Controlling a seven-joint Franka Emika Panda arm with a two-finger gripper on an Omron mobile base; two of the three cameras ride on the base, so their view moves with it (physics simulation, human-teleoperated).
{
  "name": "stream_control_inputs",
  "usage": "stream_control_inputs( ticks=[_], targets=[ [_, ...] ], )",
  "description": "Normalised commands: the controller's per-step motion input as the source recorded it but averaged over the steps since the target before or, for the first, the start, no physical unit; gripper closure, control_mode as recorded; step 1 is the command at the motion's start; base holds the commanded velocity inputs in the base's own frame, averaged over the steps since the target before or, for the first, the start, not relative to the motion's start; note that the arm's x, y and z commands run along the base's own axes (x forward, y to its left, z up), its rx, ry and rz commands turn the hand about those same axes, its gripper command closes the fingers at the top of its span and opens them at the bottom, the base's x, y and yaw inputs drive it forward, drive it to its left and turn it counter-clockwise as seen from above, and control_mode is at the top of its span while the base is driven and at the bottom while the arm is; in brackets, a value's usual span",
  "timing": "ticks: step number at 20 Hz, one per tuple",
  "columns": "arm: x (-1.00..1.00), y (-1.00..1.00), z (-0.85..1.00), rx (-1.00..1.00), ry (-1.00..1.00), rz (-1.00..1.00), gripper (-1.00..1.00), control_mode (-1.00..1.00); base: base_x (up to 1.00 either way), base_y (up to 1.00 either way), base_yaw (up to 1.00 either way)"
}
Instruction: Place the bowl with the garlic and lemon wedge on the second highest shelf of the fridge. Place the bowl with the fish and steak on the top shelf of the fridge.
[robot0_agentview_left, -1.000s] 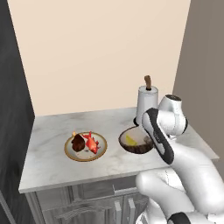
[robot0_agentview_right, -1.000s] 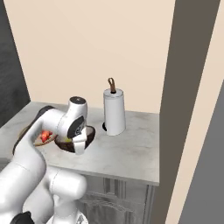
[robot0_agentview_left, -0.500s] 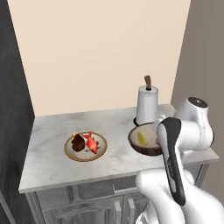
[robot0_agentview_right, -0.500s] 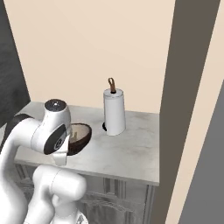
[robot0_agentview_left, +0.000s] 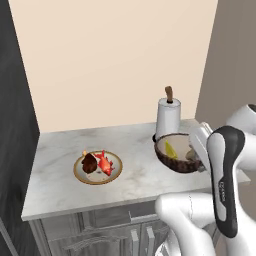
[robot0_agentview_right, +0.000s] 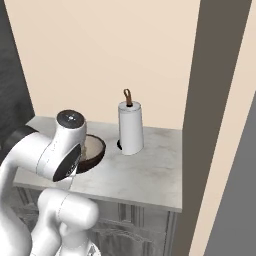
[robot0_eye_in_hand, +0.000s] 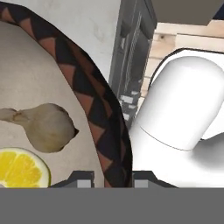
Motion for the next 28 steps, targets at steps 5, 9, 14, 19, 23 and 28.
stream_control_inputs(
  ticks=[5,9,14,19,23,28],
  targets=[
    [-0.01,-0.03,0.00,-0.02,-0.19,0.00,1.00,-1.00,0.00,0.00,0.00],
    [0.00,0.00,0.00,0.00,0.00,0.00,1.00,1.00,-0.17,0.02,0.00],
    [0.00,0.00,0.00,0.00,0.00,0.00,1.00,1.00,-0.98,0.00,0.07],
    [0.00,0.00,0.00,0.00,0.00,0.00,1.00,1.00,-1.00,0.05,0.20],
    [0.00,0.00,0.00,0.00,0.00,0.00,1.00,1.00,-1.00,0.30,0.33],
    [0.00,0.00,0.00,0.00,0.00,0.00,1.00,1.00,-0.94,0.83,0.50]
  ],
)
